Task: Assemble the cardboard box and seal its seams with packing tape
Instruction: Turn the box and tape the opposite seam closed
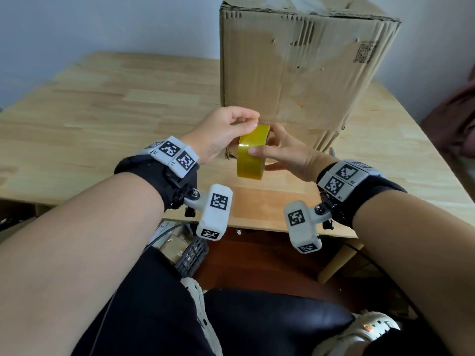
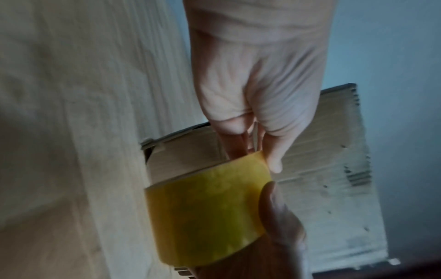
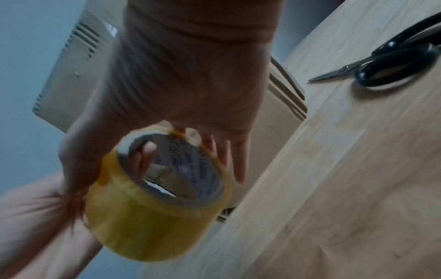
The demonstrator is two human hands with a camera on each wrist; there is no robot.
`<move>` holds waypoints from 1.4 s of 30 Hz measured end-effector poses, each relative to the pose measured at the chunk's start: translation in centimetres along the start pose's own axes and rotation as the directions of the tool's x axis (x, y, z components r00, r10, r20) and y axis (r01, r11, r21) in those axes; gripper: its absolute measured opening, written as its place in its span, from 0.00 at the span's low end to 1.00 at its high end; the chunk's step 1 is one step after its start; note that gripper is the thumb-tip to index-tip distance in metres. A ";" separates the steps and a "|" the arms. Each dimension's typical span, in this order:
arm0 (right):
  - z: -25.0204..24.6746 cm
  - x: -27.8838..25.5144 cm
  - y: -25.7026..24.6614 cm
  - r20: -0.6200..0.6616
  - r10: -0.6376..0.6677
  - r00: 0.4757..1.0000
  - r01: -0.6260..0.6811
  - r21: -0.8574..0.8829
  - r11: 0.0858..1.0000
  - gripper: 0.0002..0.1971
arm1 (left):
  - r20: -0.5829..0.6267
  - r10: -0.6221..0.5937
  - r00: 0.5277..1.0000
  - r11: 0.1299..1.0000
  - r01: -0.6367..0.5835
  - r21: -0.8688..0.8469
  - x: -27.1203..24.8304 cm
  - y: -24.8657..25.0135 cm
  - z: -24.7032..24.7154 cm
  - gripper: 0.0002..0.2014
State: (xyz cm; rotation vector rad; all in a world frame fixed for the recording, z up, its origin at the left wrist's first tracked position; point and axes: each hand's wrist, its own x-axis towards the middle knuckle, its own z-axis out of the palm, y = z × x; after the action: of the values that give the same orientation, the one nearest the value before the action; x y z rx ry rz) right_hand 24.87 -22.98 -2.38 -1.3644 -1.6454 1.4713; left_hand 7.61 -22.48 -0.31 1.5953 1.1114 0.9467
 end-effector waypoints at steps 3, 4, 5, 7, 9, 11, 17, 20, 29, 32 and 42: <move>-0.6 -0.2 -0.7 -0.007 0.006 1.000 -0.006 -0.078 0.997 0.42 | 0.004 0.071 0.997 0.961 -0.070 0.268 0.1 0.7 0.0 0.12; -0.8 -0.3 -0.8 -0.013 0.005 1.000 -0.006 -0.115 0.993 0.42 | 0.003 0.068 0.998 0.954 -0.066 0.294 0.1 0.8 0.1 0.11; -1.0 -0.2 -0.8 -0.018 0.005 1.000 -0.007 -0.155 0.988 0.41 | 0.004 0.065 0.998 0.945 -0.063 0.319 0.2 0.9 0.2 0.11; -1.2 -0.3 -0.7 -0.007 0.002 1.000 -0.003 -0.245 0.969 0.40 | 0.000 0.065 0.998 0.910 -0.059 0.411 0.2 0.7 0.2 0.12; -1.3 -0.4 -0.6 0.033 0.000 0.999 0.011 -0.358 0.934 0.41 | 0.009 0.026 1.000 0.885 -0.027 0.465 0.3 0.2 0.3 0.14; -1.1 -0.6 -0.6 0.065 0.005 0.998 0.025 -0.449 0.893 0.41 | 0.027 -0.056 0.998 0.887 0.037 0.461 0.4 -0.2 0.4 0.16; -0.3 -0.4 -0.5 0.101 -0.001 0.995 0.056 -0.545 0.836 0.60 | 0.070 -0.174 0.982 0.936 0.143 0.322 0.4 -1.4 0.1 0.12; -0.4 -0.4 -0.6 0.127 -0.006 0.992 0.076 -0.554 0.829 0.63 | 0.030 -0.136 0.990 0.946 0.121 0.300 0.6 -1.6 -0.4 0.06; -0.1 -0.3 -0.7 0.203 -0.016 0.979 0.144 -0.636 0.758 0.67 | 0.055 -0.149 0.987 0.951 0.128 0.281 0.5 -2.4 -1.3 0.06; -0.3 -0.1 -1.0 0.216 0.006 0.976 0.144 -0.670 0.728 0.67 | 0.054 -0.136 0.989 0.940 0.111 0.321 0.4 -2.6 -1.1 0.06; -1.1 0.6 -1.1 0.202 0.043 0.978 0.125 -0.744 0.657 0.66 | 0.054 -0.117 0.992 0.927 0.090 0.363 0.9 -3.5 -0.3 0.09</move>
State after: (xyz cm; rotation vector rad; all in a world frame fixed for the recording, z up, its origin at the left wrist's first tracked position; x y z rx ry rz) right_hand 25.27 -21.89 -1.16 -1.5866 -2.5908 0.9083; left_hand 6.77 -21.08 -3.55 1.8268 1.3602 0.6303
